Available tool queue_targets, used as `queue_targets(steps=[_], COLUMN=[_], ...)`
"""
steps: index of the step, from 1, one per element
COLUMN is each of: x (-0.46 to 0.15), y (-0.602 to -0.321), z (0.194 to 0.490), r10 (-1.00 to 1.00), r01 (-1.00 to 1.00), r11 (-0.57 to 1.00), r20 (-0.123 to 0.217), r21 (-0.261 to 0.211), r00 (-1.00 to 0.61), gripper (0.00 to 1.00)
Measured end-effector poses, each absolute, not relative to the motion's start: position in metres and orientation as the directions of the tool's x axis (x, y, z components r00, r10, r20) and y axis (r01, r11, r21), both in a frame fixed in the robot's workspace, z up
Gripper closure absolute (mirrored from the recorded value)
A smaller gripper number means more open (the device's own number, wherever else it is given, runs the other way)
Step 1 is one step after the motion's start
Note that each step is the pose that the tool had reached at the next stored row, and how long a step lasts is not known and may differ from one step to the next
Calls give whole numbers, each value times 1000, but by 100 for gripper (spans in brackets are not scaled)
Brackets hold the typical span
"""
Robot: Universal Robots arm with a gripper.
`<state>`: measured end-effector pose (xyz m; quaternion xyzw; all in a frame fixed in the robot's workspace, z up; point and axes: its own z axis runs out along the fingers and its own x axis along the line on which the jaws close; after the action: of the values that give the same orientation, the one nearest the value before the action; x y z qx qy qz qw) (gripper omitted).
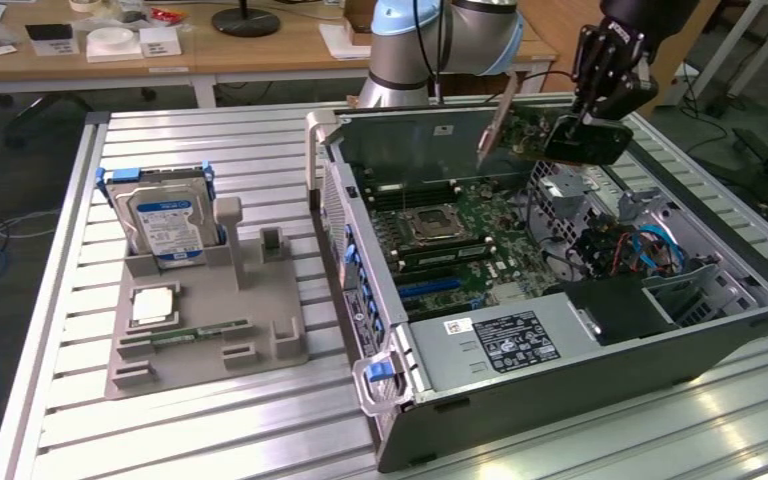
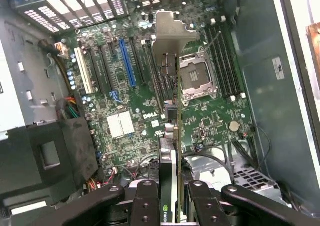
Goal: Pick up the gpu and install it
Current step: 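Insert the gpu into the slot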
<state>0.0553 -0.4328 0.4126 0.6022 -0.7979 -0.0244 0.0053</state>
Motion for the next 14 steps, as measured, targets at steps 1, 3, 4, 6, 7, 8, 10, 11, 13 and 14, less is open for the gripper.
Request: queue_targets(steps=[1,3,4,6,7,8,10,11,13,14], x=[55,55,55,55,55,55,55,55,55,55], y=[-433,-433,-433,-433,-433,-433,-433,-433,-433,-433], z=[413,413,413,413,413,413,413,413,412,413], r10=[-964,-969,-971,-976,-977,-979,-982,-984,-987,-988], r01=[-963,-968,-971,-975,-977,-979,-982,-983,-986,-987], r11=[264,245,236,218,209,201,185,177,160,152], r20=[-21,-21,-21,-21,-21,-21,-21,-21,-21,-21], r21=[45,45,45,45,45,45,45,45,45,45], r00=[-265,-246,-237,-219,-211,-202,-186,-178,-161,-153], gripper=[74,74,74,74,74,74,74,74,74,74])
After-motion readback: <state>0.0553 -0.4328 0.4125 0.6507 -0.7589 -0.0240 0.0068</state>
